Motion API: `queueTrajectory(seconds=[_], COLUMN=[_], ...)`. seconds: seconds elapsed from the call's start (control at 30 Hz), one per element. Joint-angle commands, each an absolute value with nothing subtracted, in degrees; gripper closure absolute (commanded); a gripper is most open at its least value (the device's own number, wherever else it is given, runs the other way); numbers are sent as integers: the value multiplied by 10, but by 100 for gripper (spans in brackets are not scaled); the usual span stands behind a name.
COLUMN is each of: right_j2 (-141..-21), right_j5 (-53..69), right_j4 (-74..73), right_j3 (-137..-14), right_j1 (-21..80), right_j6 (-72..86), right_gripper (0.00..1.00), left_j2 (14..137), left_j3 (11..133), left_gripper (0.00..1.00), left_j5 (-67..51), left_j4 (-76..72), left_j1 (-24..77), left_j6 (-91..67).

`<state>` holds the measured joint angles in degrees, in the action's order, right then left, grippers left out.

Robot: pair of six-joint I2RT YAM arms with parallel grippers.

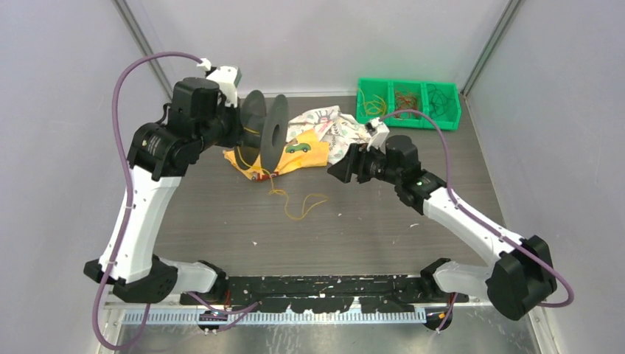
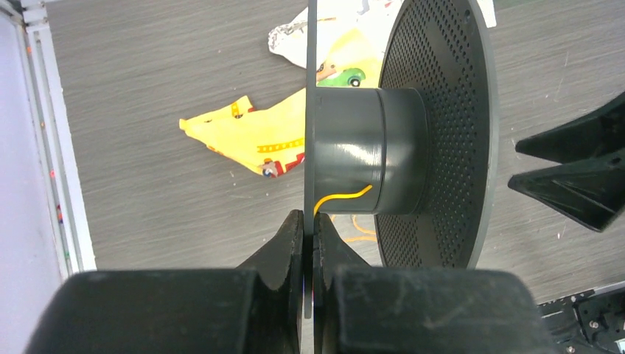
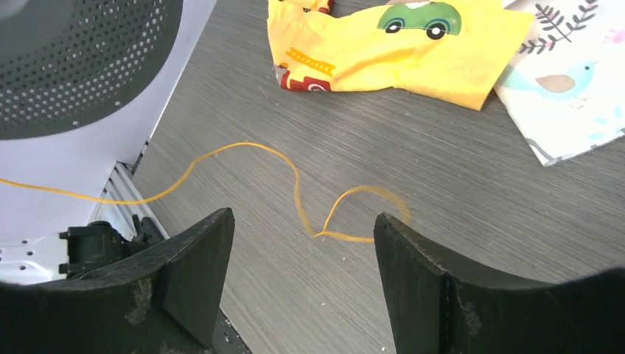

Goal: Wrap the cables

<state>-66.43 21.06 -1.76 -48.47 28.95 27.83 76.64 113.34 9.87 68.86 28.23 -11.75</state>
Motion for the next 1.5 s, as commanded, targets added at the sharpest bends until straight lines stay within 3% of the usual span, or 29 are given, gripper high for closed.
queueTrajectory(seconds=[0.0, 0.4, 0.57, 0.93, 1.2, 1.4, 1.43, 1.47], right_j2=[-689, -748, -781, -1000, -1057, -1113, -1122, -1128], right_j5=[166, 213, 162, 56, 2, 2, -16, -31], right_j4=[123, 287, 341, 544, 578, 599, 606, 615], right_j3=[-498, -455, -416, -412, -432, -475, -479, -482], right_j1=[311, 404, 458, 519, 522, 522, 522, 523], right_j6=[267, 302, 265, 282, 289, 305, 310, 315], right_gripper=[25, 25, 25, 26, 27, 34, 40, 55], left_j2=[695, 786, 801, 787, 776, 767, 765, 764], left_j3=[1088, 1272, 1332, 1332, 1328, 1315, 1313, 1311], left_gripper=[99, 99, 99, 99, 99, 99, 99, 99], left_j5=[127, 169, 158, 152, 157, 158, 158, 158], left_j4=[612, 729, 742, 738, 745, 740, 740, 738], left_j1=[280, 278, 274, 273, 273, 273, 273, 273], left_j6=[-123, -258, -270, -275, -273, -274, -275, -275])
